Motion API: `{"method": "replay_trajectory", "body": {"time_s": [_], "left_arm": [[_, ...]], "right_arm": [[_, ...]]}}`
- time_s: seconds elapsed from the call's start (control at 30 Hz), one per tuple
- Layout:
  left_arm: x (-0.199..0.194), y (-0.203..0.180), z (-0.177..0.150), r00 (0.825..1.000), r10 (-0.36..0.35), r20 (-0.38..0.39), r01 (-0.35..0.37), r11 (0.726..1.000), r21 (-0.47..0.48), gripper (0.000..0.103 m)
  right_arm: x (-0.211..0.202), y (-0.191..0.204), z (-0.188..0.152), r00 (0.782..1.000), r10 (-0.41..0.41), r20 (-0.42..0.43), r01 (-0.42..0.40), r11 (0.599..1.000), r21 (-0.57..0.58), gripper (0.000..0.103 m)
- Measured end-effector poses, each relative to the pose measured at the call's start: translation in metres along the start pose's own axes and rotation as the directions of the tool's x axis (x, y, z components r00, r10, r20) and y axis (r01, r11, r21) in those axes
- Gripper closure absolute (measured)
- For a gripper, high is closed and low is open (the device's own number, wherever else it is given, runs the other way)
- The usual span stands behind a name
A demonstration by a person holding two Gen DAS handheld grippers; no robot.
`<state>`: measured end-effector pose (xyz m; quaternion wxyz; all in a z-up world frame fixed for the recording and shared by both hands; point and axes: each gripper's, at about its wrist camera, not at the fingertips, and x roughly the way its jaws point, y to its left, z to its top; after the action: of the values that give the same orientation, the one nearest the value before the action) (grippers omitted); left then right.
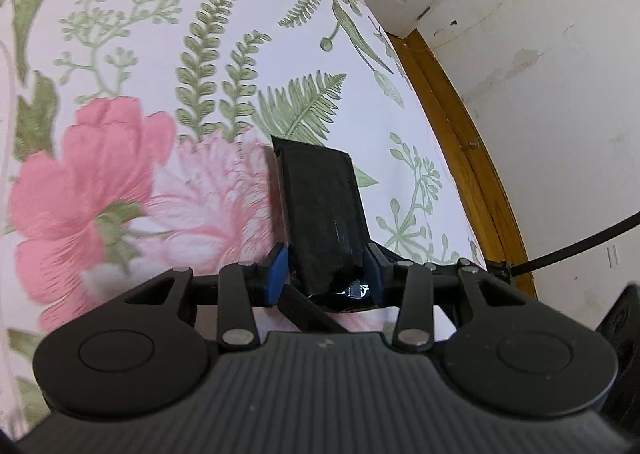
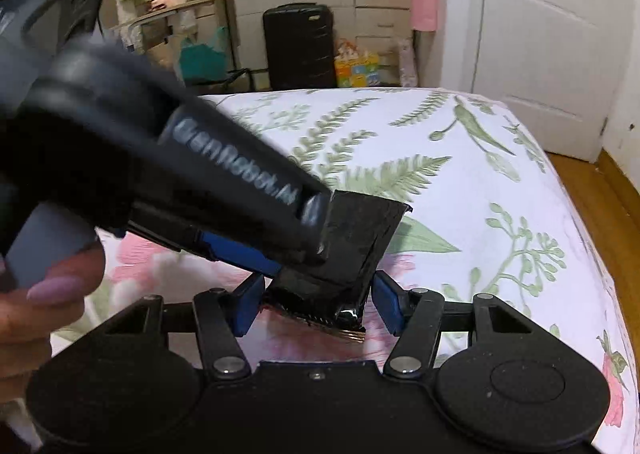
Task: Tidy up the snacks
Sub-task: 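Carry the black pack with both tools over the pink box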
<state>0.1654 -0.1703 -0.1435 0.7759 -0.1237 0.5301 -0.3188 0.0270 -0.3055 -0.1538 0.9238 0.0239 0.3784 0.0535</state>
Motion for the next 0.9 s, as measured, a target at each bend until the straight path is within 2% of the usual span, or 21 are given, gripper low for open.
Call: {"method": "replay_trajectory", "body": {"time_s": [0.27, 0.37, 0.5, 0.6, 0.73, 0.9], "left_arm": [[-0.054, 0.008, -0.009, 0.998, 0.055, 0.032, -0.055, 0.998, -0.010, 0.064], [-0.078, 0.019, -0.019, 0.997, 0.052, 0.062, -0.050, 0.998, -0.033, 0.064], [-0.110, 0.028, -0.033, 0.990, 0.091, 0.107, -0.088, 0.996, -0.029, 0.064], [-0.136, 0.040, -0.041, 0.984, 0.113, 0.137, -0.104, 0.992, -0.072, 0.064], [-0.173, 0.052, -0.050, 0.970, 0.141, 0.197, -0.121, 0.987, -0.109, 0.063], [-0.218, 0.065, -0.053, 0.939, 0.191, 0.286, -0.155, 0.977, -0.144, 0.063]], "right_arm": [[-0.018, 0.039, 0.021, 0.998, 0.045, -0.033, -0.047, 0.995, -0.086, 0.039], [-0.030, 0.058, 0.027, 0.997, 0.055, -0.049, -0.060, 0.990, -0.124, 0.039], [-0.038, 0.082, 0.036, 0.994, 0.088, -0.065, -0.097, 0.984, -0.151, 0.040], [-0.044, 0.105, 0.041, 0.992, 0.106, -0.065, -0.117, 0.972, -0.202, 0.040], [-0.058, 0.135, 0.051, 0.990, 0.130, -0.053, -0.140, 0.946, -0.293, 0.040], [-0.068, 0.170, 0.076, 0.984, 0.174, -0.042, -0.177, 0.911, -0.372, 0.040]]}}
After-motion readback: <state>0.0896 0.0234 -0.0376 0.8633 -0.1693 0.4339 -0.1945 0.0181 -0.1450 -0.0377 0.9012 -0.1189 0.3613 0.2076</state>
